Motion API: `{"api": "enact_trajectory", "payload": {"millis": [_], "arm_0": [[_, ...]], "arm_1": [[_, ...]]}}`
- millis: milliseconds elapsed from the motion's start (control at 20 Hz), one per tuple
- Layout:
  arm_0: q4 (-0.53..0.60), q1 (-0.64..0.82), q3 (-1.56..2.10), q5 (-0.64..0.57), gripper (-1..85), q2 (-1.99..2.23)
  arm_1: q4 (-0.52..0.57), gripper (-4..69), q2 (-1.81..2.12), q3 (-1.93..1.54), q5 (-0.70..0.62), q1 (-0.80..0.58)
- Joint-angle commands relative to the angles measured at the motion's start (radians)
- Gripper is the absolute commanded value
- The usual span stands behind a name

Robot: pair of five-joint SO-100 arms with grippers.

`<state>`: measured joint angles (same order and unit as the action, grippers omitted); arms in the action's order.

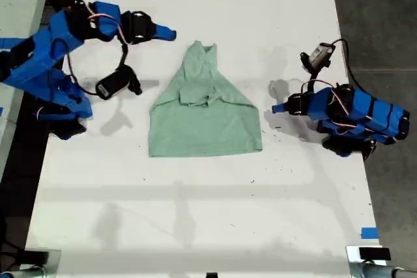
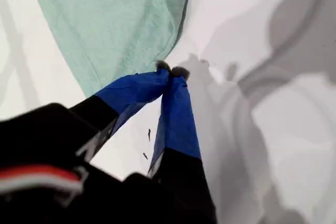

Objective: Fold t shirt

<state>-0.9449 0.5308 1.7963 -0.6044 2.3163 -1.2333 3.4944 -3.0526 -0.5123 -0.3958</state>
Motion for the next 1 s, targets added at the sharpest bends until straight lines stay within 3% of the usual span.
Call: {"api": "enact_trajectory", "payload": {"millis": [0,100,200,250,400,550,600,700,950], "arm_0": [[0.158,0.043,0.502,0.037,-0.3,0.509],[0.25,0.081,0.881,0.066,-0.3,0.815],[0.166,0.166,1.218,0.106,-0.3,1.262],[0.124,0.198,1.299,0.15,-0.3,1.285],[0.304,0.215,1.5,0.215,0.3,1.22],[0.127,0.272,1.5,0.308,0.4,1.278],[-0.04,0.307,1.5,0.302,2.7,1.278],[-0.061,0.357,1.5,0.063,1.2,1.275],[-0.061,0.394,1.5,0.067,1.8,1.276]], "arm_1": [[-0.002,0.3,0.012,-0.057,0.006,-0.008],[-0.002,0.3,0.012,-0.057,0.009,-0.008],[-0.003,0.3,0.012,-0.057,0.011,-0.008],[-0.005,0.3,0.012,-0.057,0.011,-0.011],[-0.006,0.3,0.012,-0.057,0.014,-0.011],[-0.006,0.3,0.012,-0.057,0.02,-0.003],[-0.011,0.3,0.012,-0.057,0.02,-0.008],[-0.008,0.3,0.012,-0.057,0.02,-0.005],[-0.006,0.3,0.012,-0.057,0.015,-0.006]]}}
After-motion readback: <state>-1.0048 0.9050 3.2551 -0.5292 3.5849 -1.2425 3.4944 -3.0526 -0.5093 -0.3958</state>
